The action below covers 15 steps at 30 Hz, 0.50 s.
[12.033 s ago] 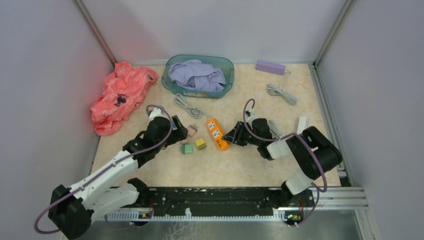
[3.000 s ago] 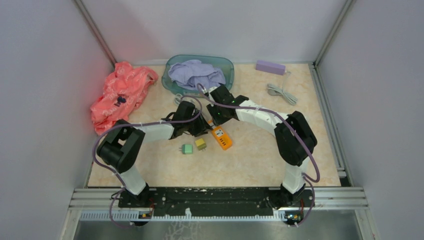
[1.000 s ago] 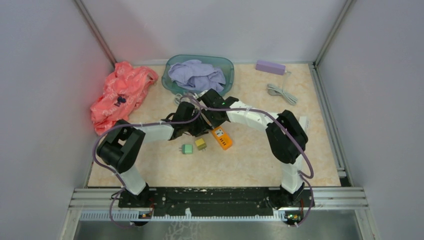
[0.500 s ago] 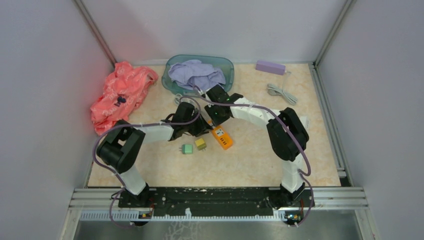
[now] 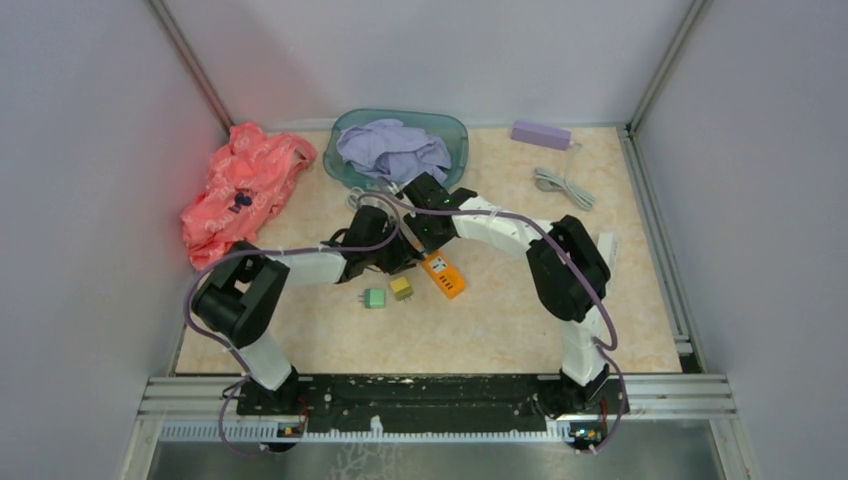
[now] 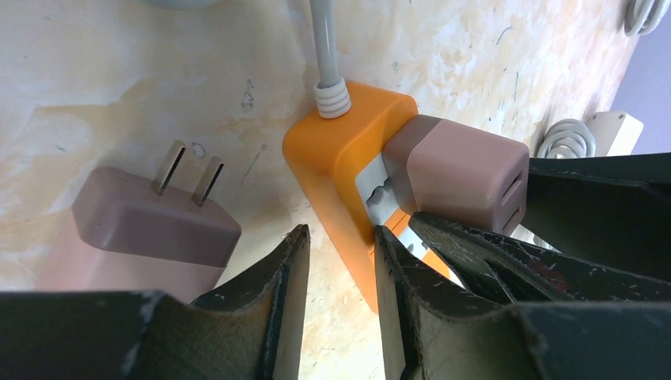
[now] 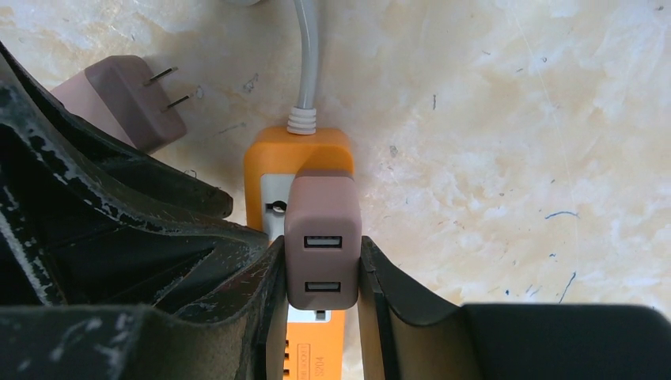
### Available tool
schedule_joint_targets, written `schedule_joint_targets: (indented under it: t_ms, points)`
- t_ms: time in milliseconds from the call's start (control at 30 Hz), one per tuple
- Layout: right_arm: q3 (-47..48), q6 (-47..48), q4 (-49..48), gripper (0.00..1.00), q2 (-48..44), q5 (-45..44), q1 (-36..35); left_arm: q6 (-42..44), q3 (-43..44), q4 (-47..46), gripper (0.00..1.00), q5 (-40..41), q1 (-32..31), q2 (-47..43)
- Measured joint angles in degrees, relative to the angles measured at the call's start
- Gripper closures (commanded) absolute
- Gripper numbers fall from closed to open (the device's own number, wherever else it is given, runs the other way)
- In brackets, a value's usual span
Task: Insert the plug
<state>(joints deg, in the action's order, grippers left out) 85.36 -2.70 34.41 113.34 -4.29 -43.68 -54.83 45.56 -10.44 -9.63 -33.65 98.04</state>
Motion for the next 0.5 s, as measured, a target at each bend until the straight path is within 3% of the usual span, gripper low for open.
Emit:
schedule_joint_targets:
  t_ms: [267, 500]
  points:
    - [0.2, 0.0, -1.2, 0.99, -0.7, -1.7, -1.1, 0.4, -2.8, 1.9, 0.45, 0.8, 0.0, -4.1]
    - [-0.6, -0.1, -2.0, 0.79, -1.5, -1.9, -1.2, 1.5, -3.4, 5.5, 0.34, 3.1, 0.0, -13.2]
